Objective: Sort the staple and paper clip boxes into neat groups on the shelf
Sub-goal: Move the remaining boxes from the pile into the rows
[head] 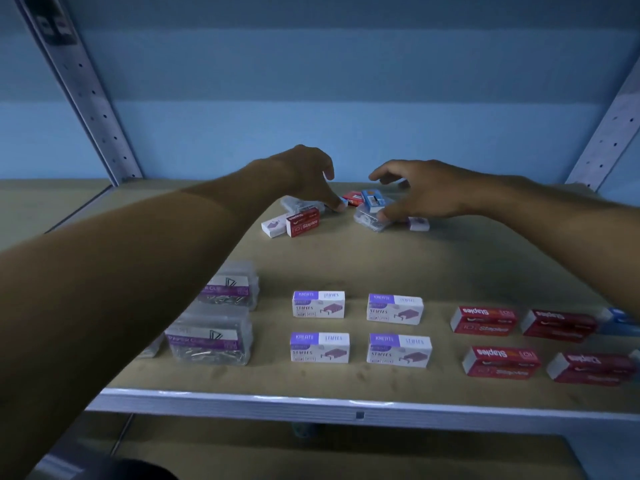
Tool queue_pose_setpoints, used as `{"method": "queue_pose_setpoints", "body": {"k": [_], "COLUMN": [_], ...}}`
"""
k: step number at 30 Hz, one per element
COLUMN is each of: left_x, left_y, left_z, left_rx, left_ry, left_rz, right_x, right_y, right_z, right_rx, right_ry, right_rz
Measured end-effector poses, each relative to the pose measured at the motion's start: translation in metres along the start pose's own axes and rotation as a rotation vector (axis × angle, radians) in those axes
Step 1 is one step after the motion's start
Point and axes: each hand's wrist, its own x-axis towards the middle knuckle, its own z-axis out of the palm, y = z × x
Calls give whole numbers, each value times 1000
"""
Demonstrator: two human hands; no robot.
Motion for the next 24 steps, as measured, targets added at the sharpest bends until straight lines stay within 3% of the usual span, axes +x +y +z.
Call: {"method": "queue_pose_setpoints", "body": {"k": [8,18,24], "left_x": [27,23,13], "left_y": [0,6,11], "left_z": [21,15,-2], "left_rx": [34,31,22], "left_ry": [-58,98,126], "left_rz": [3,22,-13], "right_x": [14,-1,-20], "right_y": [7,-7,-24], "right_z": [11,5,-9], "right_rx": [-28,19,96], "right_ry": [-9,89,81], "right_rz": [-108,-129,-28]}}
